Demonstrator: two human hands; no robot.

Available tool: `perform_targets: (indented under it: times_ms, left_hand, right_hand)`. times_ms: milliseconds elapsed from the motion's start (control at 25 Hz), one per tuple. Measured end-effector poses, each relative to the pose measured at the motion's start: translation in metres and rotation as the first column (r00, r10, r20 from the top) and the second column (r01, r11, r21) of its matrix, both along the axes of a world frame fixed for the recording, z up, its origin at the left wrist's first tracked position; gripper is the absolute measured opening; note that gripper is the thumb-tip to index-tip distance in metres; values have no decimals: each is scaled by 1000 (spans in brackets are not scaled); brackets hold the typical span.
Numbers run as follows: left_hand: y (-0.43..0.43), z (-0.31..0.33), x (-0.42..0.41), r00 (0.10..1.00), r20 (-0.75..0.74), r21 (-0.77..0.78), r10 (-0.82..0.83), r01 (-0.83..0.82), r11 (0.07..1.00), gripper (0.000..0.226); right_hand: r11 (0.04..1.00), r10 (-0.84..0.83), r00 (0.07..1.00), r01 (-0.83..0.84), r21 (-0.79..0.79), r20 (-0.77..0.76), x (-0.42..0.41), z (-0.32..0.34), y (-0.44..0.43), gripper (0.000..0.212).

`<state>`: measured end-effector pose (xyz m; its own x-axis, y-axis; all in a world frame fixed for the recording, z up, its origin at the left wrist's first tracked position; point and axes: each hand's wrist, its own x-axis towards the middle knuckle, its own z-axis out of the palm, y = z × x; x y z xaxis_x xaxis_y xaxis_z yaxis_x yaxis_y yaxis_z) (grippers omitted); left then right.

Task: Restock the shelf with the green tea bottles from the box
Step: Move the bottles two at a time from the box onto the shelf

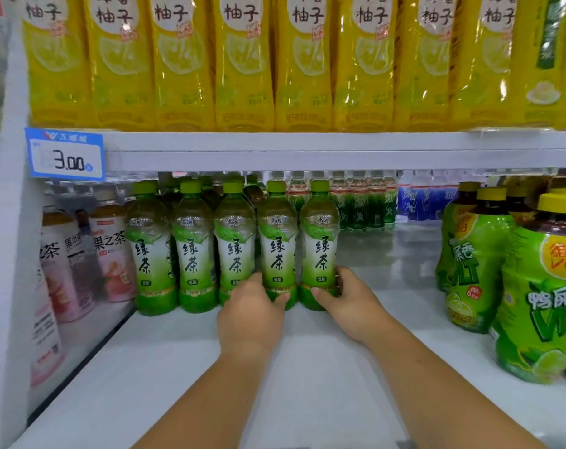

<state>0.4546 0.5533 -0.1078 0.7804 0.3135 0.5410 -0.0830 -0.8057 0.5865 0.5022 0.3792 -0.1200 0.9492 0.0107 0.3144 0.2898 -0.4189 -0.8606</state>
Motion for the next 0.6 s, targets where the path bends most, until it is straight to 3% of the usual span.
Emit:
perform_targets:
  times_ms: [160,280,400,600]
  left_hand:
    - [-1,-1,1,1000,-4,-29,-30,30,999,26]
    - [2,0,-3,992,8,-228,-125,123,966,27]
    - [4,4,-15,970,13,-400,-244,229,887,32]
    - [10,6,-52,927,-17,-492,-376,320,810,20]
  right_hand:
    - [978,-106,994,108,-181,19,-9,8,3,46]
    - [931,-169,986,154,-332,-15,-21,11,9,44]
    - [923,-170,985,155,-353,-12,-40,11,11,45]
    - [943,-169,983,142,-300,-65,-83,16,10,64]
